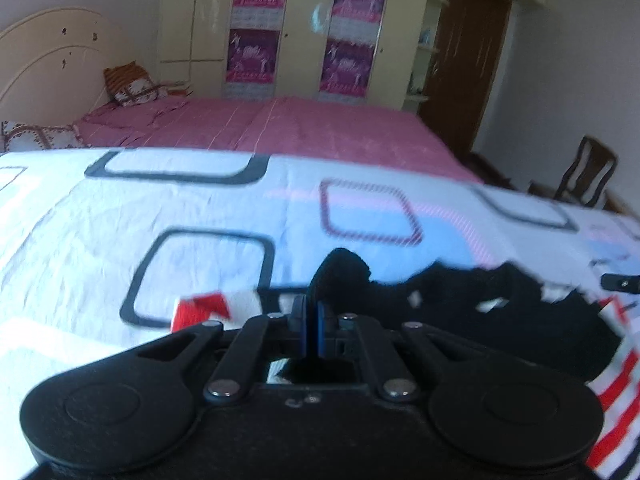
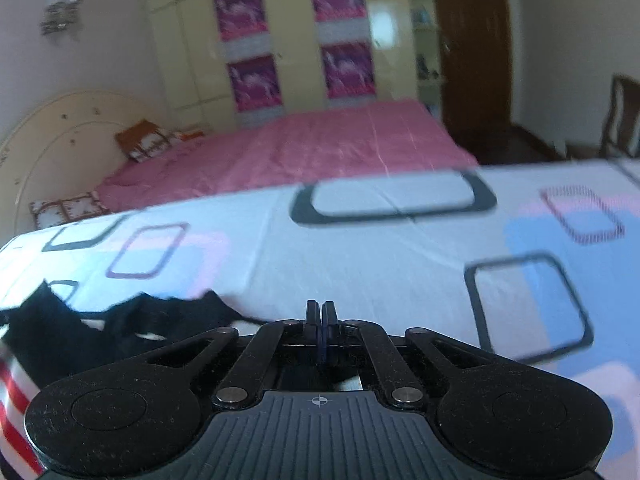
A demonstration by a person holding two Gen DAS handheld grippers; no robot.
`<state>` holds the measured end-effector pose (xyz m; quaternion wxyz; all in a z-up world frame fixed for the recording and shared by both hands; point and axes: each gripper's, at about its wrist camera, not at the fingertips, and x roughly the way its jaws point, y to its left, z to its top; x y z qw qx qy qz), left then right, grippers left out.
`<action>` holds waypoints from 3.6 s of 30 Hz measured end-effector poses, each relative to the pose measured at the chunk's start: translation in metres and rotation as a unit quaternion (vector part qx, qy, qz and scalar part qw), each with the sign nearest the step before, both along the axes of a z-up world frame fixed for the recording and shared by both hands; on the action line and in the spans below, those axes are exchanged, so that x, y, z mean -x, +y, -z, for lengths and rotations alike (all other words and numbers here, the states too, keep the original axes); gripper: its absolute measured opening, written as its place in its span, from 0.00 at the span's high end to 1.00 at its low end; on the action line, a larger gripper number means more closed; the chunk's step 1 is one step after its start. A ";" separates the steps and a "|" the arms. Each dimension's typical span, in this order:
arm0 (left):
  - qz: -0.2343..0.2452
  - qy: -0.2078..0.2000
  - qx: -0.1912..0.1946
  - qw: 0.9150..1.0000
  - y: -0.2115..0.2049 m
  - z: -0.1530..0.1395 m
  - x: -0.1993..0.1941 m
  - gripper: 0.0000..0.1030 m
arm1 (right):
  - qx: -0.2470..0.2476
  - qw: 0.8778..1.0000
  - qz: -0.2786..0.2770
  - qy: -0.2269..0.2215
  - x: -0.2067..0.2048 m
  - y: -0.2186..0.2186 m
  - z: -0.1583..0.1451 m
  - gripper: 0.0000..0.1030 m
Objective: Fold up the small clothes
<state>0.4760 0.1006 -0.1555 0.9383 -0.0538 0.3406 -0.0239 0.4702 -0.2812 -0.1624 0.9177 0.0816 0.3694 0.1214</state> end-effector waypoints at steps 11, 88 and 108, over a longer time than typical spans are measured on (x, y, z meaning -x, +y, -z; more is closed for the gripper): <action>0.023 0.021 -0.020 0.999 -0.005 0.012 0.004 0.94 | -0.026 0.999 -0.029 0.020 0.007 -0.004 0.010 0.31; 0.055 0.015 -0.036 0.998 -0.039 -0.021 0.141 0.68 | 0.015 0.995 -0.103 -0.004 0.149 0.057 -0.007 0.48; 0.056 0.049 -0.021 0.997 -0.014 -0.003 0.148 0.63 | 0.097 0.994 -0.027 0.040 0.192 0.025 0.015 0.48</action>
